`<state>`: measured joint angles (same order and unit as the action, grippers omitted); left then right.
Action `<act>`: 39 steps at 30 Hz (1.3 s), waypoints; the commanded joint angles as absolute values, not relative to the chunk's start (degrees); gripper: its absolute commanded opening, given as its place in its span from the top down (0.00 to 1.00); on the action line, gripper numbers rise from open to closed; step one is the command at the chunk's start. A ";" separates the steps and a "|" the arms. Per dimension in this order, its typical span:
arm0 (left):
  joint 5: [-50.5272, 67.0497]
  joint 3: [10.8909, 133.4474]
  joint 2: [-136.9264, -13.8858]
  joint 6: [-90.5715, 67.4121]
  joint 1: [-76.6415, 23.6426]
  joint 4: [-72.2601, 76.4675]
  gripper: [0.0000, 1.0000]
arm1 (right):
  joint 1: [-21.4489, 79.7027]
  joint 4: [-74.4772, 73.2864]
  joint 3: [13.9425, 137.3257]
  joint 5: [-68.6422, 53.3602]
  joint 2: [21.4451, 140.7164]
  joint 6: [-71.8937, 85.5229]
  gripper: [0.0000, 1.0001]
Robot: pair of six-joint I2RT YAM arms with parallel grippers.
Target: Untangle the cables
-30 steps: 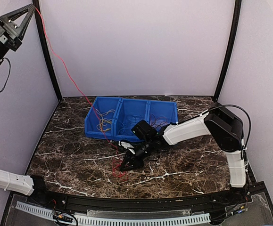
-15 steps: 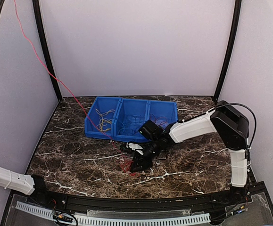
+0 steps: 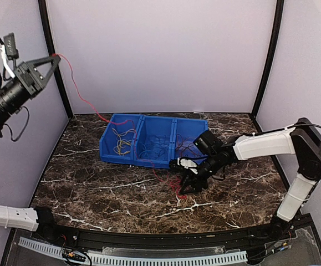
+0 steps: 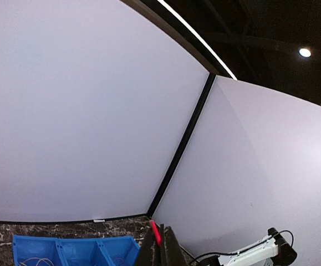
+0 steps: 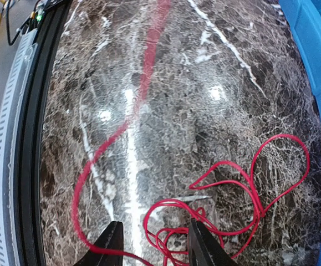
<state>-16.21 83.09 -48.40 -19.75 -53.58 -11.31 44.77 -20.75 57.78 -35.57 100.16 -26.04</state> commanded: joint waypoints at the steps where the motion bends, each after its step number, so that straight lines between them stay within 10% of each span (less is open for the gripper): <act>1: -12.23 66.05 -39.78 -28.77 -53.71 -8.51 1.00 | 45.09 -26.43 55.39 -33.58 93.25 -33.16 0.56; 13: -13.39 31.59 -18.79 -45.56 -53.77 -17.28 1.00 | 47.77 -28.95 57.00 -25.99 88.48 -35.52 0.49; 39: -16.07 24.71 -14.52 -51.12 -53.79 -24.35 1.00 | 55.70 -33.94 80.72 -18.17 113.43 -28.62 0.47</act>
